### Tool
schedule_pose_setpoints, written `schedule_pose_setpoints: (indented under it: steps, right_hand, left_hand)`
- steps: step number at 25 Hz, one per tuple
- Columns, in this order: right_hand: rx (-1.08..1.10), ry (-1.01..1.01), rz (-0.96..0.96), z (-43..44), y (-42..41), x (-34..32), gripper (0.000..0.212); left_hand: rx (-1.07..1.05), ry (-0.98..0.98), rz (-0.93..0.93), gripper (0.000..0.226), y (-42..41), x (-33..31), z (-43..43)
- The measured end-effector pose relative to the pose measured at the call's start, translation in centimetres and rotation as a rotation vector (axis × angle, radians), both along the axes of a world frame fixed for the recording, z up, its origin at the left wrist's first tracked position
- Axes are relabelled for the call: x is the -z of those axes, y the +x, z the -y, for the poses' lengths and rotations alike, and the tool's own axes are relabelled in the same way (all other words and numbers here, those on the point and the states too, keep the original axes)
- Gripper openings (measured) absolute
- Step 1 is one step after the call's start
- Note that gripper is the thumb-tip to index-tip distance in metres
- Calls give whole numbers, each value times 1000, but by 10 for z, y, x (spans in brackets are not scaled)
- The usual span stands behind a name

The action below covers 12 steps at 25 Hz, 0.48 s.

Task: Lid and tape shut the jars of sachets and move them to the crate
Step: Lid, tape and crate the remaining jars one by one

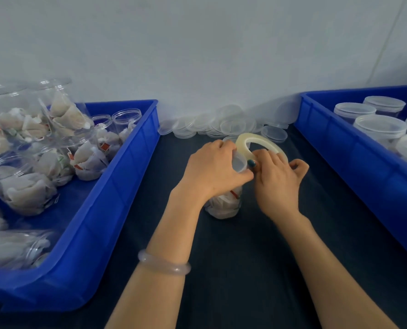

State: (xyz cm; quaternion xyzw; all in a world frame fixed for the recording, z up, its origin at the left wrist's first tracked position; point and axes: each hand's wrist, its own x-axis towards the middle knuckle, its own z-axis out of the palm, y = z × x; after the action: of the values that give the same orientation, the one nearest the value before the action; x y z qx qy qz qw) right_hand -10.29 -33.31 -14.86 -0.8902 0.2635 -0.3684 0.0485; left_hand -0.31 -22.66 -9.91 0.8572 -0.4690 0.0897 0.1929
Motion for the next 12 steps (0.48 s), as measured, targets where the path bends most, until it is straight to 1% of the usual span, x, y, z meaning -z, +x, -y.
schedule_pose_setpoints:
  steps: [2, 5, 9, 12]
  right_hand:
    - [91, 9, -35, -2, 5, -1, 17]
    - [152, -14, -52, -4, 11, -3, 9]
    - [209, -34, -28, 1, 19, -8, 19]
    - [208, -55, -31, 3, 30, 0, 16]
  left_hand:
    - [-15, -14, 21, 59, -1, 1, 2]
    - [-17, -7, 20, 60, 2, -2, 5]
    - [-19, 11, 41, 61, 3, 0, 8]
    - [-45, 26, 31, 59, 1, -7, 8]
